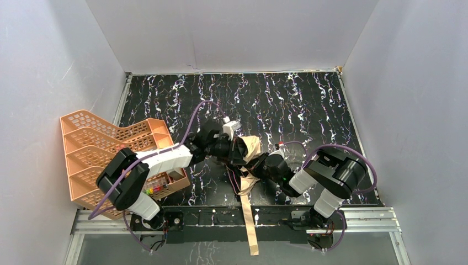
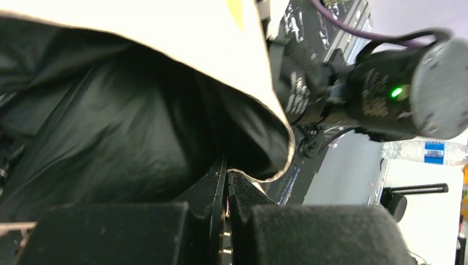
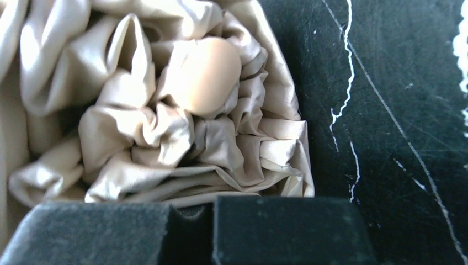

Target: Put away the umbrella

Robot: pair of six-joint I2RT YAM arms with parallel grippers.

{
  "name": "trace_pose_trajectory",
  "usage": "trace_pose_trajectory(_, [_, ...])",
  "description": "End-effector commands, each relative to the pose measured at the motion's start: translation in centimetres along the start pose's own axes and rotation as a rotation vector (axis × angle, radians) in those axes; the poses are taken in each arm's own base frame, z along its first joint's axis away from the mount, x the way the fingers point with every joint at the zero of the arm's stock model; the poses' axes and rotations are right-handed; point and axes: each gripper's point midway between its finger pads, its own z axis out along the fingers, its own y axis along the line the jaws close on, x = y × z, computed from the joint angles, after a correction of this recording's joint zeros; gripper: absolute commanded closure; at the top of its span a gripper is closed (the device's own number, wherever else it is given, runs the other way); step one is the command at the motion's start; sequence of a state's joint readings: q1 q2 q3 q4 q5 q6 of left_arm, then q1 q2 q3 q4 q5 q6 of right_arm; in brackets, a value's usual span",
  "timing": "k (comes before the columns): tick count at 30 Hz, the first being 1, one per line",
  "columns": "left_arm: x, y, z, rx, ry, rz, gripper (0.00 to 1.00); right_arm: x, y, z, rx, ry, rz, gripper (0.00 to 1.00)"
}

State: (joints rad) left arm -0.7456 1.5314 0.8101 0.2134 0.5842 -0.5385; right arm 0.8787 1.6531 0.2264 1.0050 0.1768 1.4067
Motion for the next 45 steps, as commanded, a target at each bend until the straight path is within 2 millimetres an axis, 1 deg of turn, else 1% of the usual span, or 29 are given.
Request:
trace_pose_trajectory(1, [2.4, -0.2, -0.2, 0.003, -0.068, -0.020, 1.00, 0.7, -5.2, -0.6, 0.177, 0.029, -0.065, 1.00])
trace_pose_trajectory(3, [3.7, 0.3, 0.1, 0.001, -0.056, -0.039, 1.00, 0.8, -5.4, -0.7, 0.181, 0.032, -0.066, 1.00])
trace_pose_trajectory(5, [4.7, 0.8, 0.6, -0.008, -0.046, -0.049, 1.00, 0.9, -5.5, -0.7, 0.183, 0.036, -0.067, 1.00])
trace_pose_trajectory(6, [5.2, 1.1, 0.8, -0.014, -0.038, -0.053, 0.98, 0.9, -5.5, -0.7, 0.184, 0.036, -0.066, 1.00])
trace_pose_trajectory(8, [6.0, 1.7, 1.2, -0.022, -0.019, -0.062, 0.91, 0.9, -5.5, -0.7, 0.184, 0.038, -0.070, 1.00])
trace_pose_trajectory(10, [6.6, 2.2, 1.6, -0.027, -0.006, -0.069, 0.80, 0.9, -5.5, -0.8, 0.185, 0.037, -0.074, 1.00])
trace_pose_trajectory(11, [6.9, 2.6, 1.8, -0.033, 0.002, -0.074, 0.76, 0.8, -5.6, -0.9, 0.186, 0.034, -0.077, 1.00])
trace_pose_trajectory(13, [7.4, 3.1, 2.1, -0.046, 0.011, -0.078, 0.73, 0.8, -5.7, -1.1, 0.193, 0.032, -0.085, 1.00])
trace_pose_trajectory(15, [7.9, 3.8, 2.2, -0.066, 0.017, -0.086, 0.74, 0.6, -5.7, -1.4, 0.194, 0.029, -0.096, 1.00])
trace_pose_trajectory(18, [8.7, 4.8, 2.2, -0.093, 0.019, -0.099, 0.89, 0.2, -5.5, -2.0, 0.198, 0.020, -0.140, 1.00])
trace_pose_trajectory(20, [9.2, 5.2, 2.3, -0.102, 0.025, -0.108, 0.90, -0.2, -4.8, -2.4, 0.200, 0.015, -0.184, 0.99])
trace_pose_trajectory(21, [9.5, 5.4, 2.3, -0.105, 0.029, -0.111, 0.89, -0.4, -4.6, -2.7, 0.204, 0.009, -0.210, 0.98])
trace_pose_trajectory(23, [10.0, 5.8, 2.3, -0.112, 0.037, -0.116, 0.80, -1.3, -3.4, -3.5, 0.195, -0.014, -0.256, 0.96])
trace_pose_trajectory(25, [10.2, 6.0, 2.3, -0.116, 0.042, -0.116, 0.73, -2.0, -2.9, -4.4, 0.206, -0.038, -0.301, 0.95])
trace_pose_trajectory(26, [10.3, 6.1, 2.4, -0.118, 0.042, -0.114, 0.69, -2.4, -3.4, -5.1, 0.238, -0.043, -0.329, 0.94])
trace_pose_trajectory(27, [10.4, 6.2, 2.4, -0.120, 0.044, -0.113, 0.63, -3.1, -3.2, -5.7, 0.246, -0.069, -0.348, 0.94])
trace_pose_trajectory(29, [10.5, 6.3, 2.5, -0.124, 0.048, -0.112, 0.55, -4.2, -2.7, -6.9, 0.255, -0.108, -0.384, 0.93])
trace_pose_trajectory(31, [10.6, 6.5, 2.5, -0.127, 0.051, -0.110, 0.50, -5.1, -1.5, -8.1, 0.235, -0.141, -0.416, 0.93])
trace_pose_trajectory(32, [10.6, 6.5, 2.5, -0.126, 0.052, -0.108, 0.49, -5.4, -0.6, -8.6, 0.205, -0.154, -0.440, 0.93])
trace_pose_trajectory(34, [10.7, 6.6, 2.6, -0.127, 0.057, -0.107, 0.49, -5.7, 2.1, -9.4, 0.111, -0.167, -0.489, 0.94])
trace_pose_trajectory(39, [11.1, 6.6, 2.8, -0.123, 0.073, -0.104, 0.65, -5.6, 9.5, -11.0, -0.120, -0.162, -0.605, 0.95])
trace_pose_trajectory(42, [11.3, 6.7, 2.8, -0.126, 0.077, -0.105, 0.70, -5.1, 13.1, -11.2, -0.215, -0.137, -0.647, 0.96])
trace_pose_trajectory(45, [11.4, 6.8, 2.8, -0.128, 0.080, -0.103, 0.70, -4.3, 15.3, -10.0, -0.234, -0.081, -0.668, 0.97])
